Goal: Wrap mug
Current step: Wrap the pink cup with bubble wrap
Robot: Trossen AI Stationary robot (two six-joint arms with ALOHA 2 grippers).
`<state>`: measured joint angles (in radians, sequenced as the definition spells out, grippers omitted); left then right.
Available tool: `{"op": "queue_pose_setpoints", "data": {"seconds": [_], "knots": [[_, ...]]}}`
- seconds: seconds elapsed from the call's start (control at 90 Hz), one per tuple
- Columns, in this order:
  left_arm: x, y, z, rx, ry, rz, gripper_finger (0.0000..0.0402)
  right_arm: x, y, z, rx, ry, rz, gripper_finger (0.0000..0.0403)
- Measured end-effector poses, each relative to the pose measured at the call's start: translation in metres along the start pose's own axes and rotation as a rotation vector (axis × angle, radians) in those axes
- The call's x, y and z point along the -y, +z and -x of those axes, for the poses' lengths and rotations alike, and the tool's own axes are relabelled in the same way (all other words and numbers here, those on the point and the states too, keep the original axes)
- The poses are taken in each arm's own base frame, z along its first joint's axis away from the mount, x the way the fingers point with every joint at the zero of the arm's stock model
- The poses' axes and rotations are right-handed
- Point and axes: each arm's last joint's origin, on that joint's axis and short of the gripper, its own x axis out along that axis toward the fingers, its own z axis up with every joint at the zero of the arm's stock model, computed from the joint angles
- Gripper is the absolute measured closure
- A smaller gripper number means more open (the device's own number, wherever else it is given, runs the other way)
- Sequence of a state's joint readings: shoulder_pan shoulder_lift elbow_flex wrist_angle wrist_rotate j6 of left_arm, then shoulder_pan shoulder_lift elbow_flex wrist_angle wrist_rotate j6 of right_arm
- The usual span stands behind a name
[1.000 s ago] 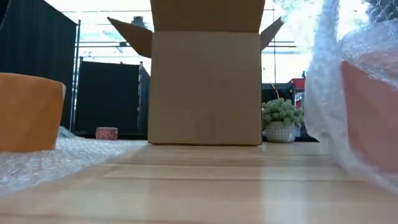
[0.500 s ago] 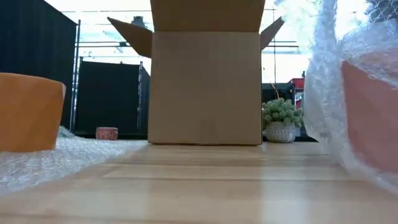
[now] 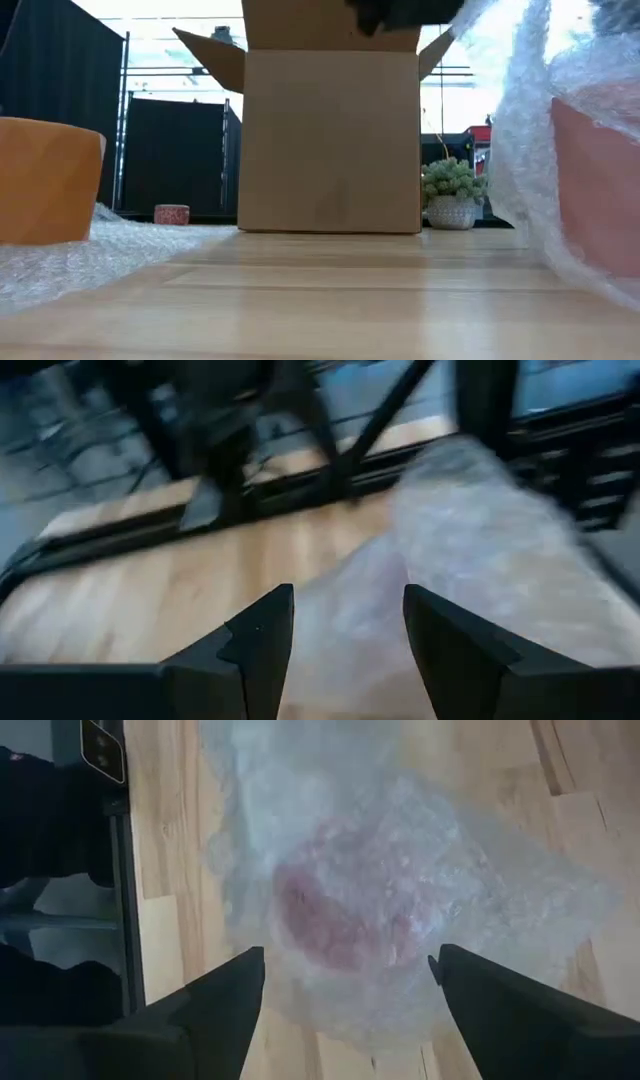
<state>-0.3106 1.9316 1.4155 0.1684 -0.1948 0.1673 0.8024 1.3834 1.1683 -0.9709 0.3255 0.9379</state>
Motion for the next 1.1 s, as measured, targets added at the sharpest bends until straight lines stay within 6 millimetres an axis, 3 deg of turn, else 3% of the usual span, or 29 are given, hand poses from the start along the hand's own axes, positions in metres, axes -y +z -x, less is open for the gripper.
{"op": "queue_pose_setpoints", "data": {"seconds": [0.244,0.444,0.578,0.656,0.789,0.933,1.044,1.1], "knots": [[0.011,0.013,0.003,0.098,-0.123,0.0,0.0223,0.0,0.001,0.0,0.018,-0.013,0.005,0.0122],[0.018,0.002,-0.002,0.025,-0.062,-0.038,0.0223,0.0,0.0,0.0,0.017,-0.014,0.004,0.0122],[0.008,0.031,0.027,0.049,0.131,-0.102,0.0223,0.0,0.001,0.0,0.018,-0.012,0.0,0.0122],[0.003,0.034,0.039,-0.021,0.2,-0.136,0.0223,0.0,0.0,0.0,0.014,-0.009,-0.009,0.0122],[-0.006,0.01,0.036,-0.223,0.234,-0.174,0.0223,0.0,0.0,0.0,0.013,-0.007,-0.007,0.0122],[-0.012,-0.024,0.014,-0.28,0.209,-0.087,0.0223,-0.001,0.0,0.0,0.014,-0.007,-0.007,0.0122],[-0.003,-0.047,-0.011,-0.249,0.126,-0.025,0.0223,0.0,0.0,0.0,0.032,-0.019,-0.006,0.0122],[0.003,-0.045,-0.021,-0.153,0.055,0.004,0.0223,0.0,0.0,0.0,0.035,-0.022,-0.003,0.0122]]}}
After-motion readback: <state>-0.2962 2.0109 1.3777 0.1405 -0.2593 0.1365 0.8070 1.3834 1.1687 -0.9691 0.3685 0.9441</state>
